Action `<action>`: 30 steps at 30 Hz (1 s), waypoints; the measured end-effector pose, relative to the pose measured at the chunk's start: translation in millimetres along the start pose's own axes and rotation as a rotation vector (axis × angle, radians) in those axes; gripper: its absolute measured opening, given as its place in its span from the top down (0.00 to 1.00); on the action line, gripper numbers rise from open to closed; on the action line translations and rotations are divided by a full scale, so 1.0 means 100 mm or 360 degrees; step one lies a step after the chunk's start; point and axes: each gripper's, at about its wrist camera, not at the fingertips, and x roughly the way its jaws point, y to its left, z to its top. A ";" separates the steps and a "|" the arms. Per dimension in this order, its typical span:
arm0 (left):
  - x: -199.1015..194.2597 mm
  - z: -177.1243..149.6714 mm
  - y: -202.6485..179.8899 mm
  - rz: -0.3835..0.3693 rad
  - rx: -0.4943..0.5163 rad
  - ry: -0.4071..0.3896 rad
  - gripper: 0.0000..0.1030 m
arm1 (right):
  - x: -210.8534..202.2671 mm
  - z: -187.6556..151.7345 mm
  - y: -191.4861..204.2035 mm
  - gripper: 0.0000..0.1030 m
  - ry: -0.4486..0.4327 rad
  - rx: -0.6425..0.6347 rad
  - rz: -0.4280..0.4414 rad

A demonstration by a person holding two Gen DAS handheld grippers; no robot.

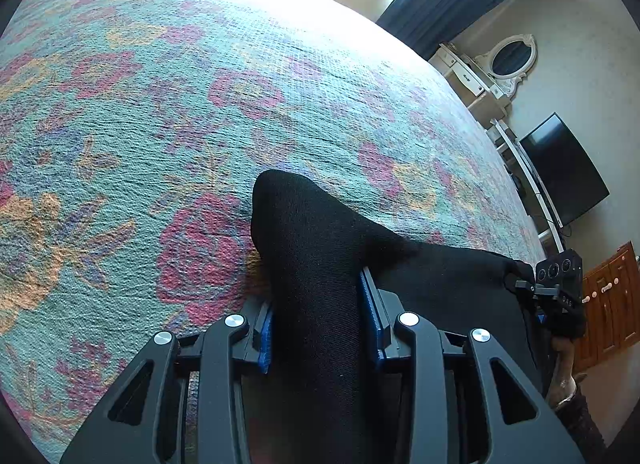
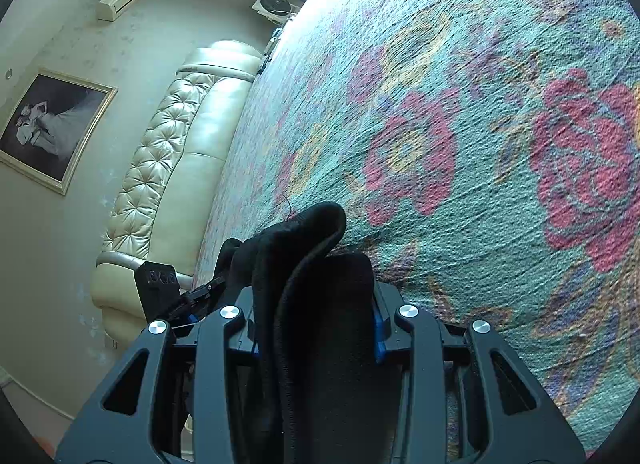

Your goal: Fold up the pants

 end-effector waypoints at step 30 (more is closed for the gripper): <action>-0.65 -1.00 0.11 -0.0366 -0.0296 0.0079 0.27 | -0.58 -1.02 0.11 0.27 0.0166 0.0094 0.0095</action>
